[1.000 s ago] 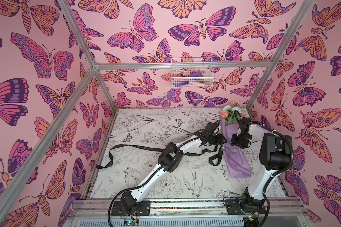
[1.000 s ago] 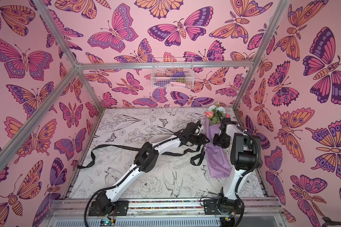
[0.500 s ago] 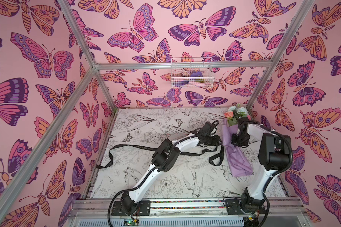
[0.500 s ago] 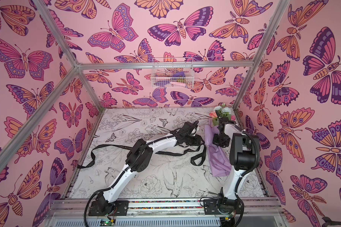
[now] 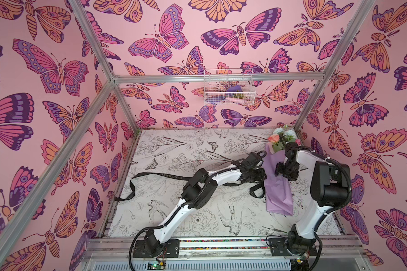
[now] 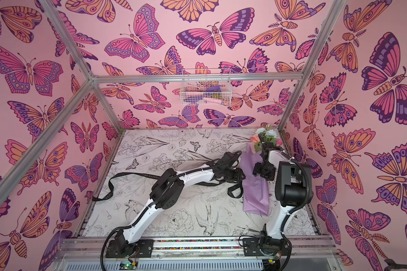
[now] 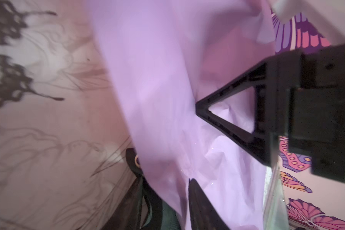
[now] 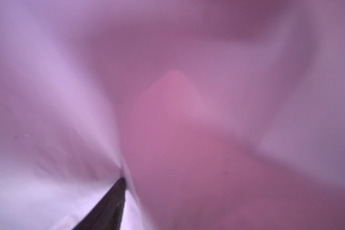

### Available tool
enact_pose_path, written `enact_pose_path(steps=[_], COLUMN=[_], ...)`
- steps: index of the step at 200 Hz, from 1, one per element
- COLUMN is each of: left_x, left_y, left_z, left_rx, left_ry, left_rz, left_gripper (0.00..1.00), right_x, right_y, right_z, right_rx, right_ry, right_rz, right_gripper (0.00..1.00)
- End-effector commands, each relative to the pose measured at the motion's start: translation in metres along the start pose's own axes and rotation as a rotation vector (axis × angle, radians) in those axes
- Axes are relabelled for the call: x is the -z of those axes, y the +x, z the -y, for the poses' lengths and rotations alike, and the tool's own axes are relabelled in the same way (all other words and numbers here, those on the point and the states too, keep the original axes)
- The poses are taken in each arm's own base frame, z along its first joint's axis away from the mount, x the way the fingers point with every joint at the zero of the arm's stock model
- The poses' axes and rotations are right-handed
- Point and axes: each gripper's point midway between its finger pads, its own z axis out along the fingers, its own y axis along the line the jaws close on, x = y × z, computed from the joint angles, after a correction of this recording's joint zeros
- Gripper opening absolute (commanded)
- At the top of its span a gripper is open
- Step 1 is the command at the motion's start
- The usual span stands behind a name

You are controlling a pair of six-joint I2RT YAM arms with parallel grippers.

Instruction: Tie the bouquet of fake flowers

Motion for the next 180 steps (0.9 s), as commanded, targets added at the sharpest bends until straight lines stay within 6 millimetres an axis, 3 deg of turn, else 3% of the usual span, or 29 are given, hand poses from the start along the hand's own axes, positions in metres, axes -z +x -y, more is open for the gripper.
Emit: enact_pose_path(steps=[1,5,8,11,51,95,151,180], left_x=[0.017,0.016,0.015,0.013,0.001,-0.015,-0.034,-0.04], left_y=[-0.028,-0.029,-0.029,-0.028,-0.024,-0.02,-0.011,-0.005], left_z=[0.009,0.007,0.006,0.004,-0.004,-0.009,-0.024,-0.028], left_rx=[-0.018,-0.013,-0.01,-0.009,0.008,0.037,0.077,0.099], left_ry=[0.01,0.011,0.012,0.012,0.021,0.038,0.013,0.012], left_rz=[0.07,0.067,0.065,0.062,0.036,0.002,-0.04,-0.057], left_gripper=[0.35,0.34,0.33,0.32,0.22,0.12,0.0,0.0], right_x=[0.018,0.02,0.021,0.021,0.026,0.021,0.007,-0.001], right_y=[0.003,0.003,0.003,0.004,0.002,-0.004,-0.009,-0.007], right_z=[-0.001,-0.001,-0.002,-0.002,-0.011,-0.038,-0.043,-0.043], right_rx=[-0.013,-0.015,-0.014,-0.015,-0.035,-0.056,-0.062,-0.019], right_ry=[-0.034,-0.038,-0.04,-0.043,-0.137,-0.292,-0.276,-0.169], right_rz=[0.013,0.018,0.019,0.02,0.04,0.03,0.02,0.006], right_gripper=[0.8,0.83,0.96,1.0,0.99,0.99,0.99,0.99])
